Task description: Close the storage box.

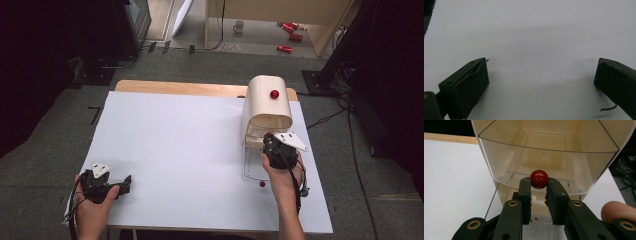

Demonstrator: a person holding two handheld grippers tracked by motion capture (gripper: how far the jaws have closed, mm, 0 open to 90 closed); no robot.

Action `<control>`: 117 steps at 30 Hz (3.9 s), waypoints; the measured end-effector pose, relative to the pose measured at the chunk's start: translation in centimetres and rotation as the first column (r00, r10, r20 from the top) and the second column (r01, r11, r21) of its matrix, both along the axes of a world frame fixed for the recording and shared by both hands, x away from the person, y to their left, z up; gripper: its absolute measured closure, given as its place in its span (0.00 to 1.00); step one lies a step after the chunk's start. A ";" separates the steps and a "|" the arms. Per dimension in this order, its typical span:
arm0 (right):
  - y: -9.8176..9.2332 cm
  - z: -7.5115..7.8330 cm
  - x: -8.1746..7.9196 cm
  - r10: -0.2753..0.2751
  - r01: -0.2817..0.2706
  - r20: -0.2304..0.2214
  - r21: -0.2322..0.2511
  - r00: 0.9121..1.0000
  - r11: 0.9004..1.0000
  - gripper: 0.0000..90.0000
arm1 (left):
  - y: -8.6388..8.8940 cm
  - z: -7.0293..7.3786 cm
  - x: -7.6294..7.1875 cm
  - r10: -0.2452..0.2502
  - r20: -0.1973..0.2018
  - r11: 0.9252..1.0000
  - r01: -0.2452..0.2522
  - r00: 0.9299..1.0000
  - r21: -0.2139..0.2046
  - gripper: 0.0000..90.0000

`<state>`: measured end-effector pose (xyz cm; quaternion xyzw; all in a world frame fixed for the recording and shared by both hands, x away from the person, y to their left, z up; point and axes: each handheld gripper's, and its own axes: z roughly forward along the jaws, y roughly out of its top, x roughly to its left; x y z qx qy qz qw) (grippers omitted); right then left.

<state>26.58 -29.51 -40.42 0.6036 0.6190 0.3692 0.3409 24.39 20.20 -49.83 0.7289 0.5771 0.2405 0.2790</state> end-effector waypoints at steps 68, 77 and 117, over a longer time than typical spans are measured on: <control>-1.1 -6.5 -11.7 0.037 -0.029 -0.179 0.052 0.983 0.998 0.00 | 0.0 0.0 0.0 0.001 0.000 1.000 -0.001 1.000 0.000 0.00; -1.0 -7.7 -11.2 0.004 0.004 -0.246 0.034 0.969 0.999 0.05 | 0.0 0.0 0.0 0.001 -0.001 1.000 -0.001 1.000 0.000 0.00; 0.5 -8.3 -10.4 0.071 -0.055 -0.199 0.083 0.977 0.995 0.80 | 0.0 0.0 0.0 0.000 0.000 1.000 0.000 1.000 0.002 0.00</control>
